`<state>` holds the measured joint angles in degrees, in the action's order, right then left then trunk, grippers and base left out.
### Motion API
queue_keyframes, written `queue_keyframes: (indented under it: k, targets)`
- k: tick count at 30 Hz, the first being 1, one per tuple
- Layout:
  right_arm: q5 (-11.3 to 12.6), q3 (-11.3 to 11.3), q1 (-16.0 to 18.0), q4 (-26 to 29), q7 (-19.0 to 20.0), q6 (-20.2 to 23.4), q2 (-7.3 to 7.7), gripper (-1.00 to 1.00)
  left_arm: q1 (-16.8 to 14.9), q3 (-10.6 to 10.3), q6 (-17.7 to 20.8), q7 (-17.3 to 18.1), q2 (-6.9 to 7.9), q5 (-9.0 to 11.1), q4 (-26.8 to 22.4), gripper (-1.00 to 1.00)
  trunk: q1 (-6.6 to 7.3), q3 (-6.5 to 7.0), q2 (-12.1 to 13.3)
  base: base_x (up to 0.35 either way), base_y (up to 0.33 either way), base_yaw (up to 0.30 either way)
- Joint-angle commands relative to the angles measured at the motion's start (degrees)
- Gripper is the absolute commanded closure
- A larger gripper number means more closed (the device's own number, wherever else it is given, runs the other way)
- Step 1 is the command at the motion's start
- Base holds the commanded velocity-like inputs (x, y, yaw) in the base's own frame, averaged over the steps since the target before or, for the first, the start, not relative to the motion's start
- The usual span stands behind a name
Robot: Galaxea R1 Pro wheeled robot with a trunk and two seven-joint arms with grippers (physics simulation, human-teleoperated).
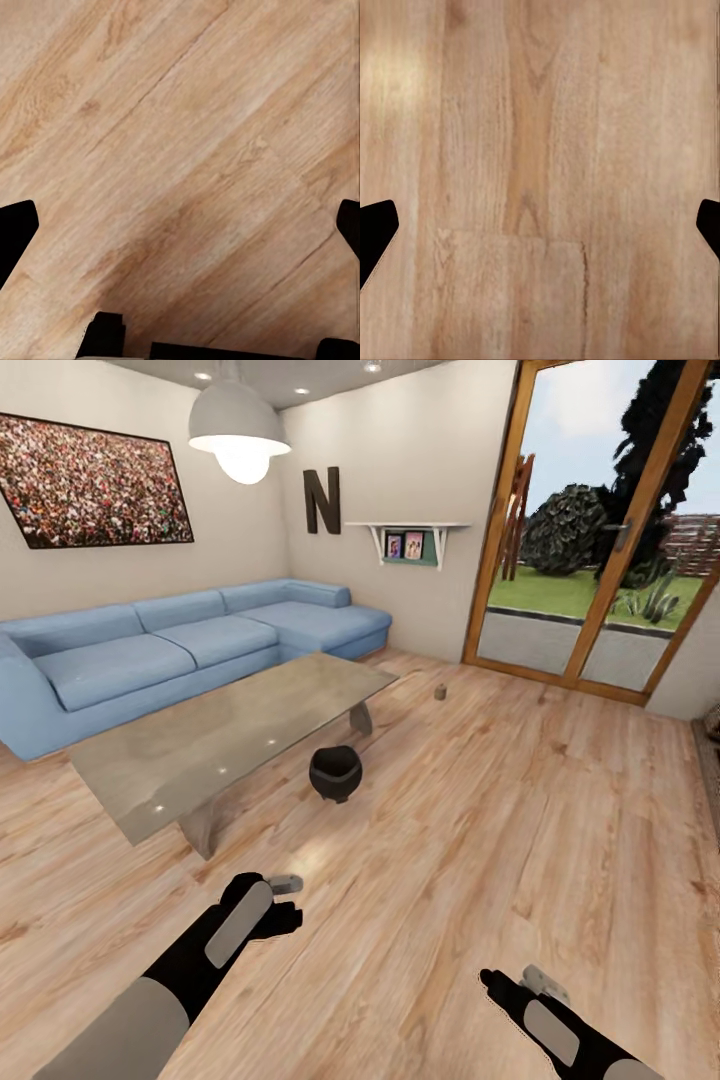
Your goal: Place each of the two pumpkins and all three candles from the living room inside a cabinet in the living room (use any cabinet), then make sure every cabinet is closed, and position the cauldron so it is next to a table in the living room.
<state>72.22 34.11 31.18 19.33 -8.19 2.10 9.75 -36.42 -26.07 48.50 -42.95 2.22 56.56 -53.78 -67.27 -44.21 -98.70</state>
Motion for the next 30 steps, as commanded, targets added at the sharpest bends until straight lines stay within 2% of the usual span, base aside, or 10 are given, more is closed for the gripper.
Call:
queue_keyframes:
  k: [1, 9, 30]
  targets:
    - [0.2, 0.3, 0.0, 0.2, -0.4, 0.2, 0.04, -1.00, 0.0, -0.2, 0.0, -0.6, 0.07, 0.6, -0.1, -1.00, -0.02, 0.04, 0.0, 0.230, -0.221, -0.106]
    - [0.2, 0.3, 0.0, 0.2, -0.4, 0.2, 0.00, -1.00, 0.0, -0.2, 0.0, -0.6, 0.06, 0.6, -0.1, -1.00, -0.02, 0.64, 0.0, 0.230, -0.221, -0.079]
    - [0.2, 0.3, 0.0, 0.2, -0.4, 0.3, 0.00, -1.00, 0.0, -0.2, 0.0, -0.6, 0.06, 0.6, -0.1, -1.00, -0.02, 0.68, 0.0, 0.276, -0.157, -0.001]
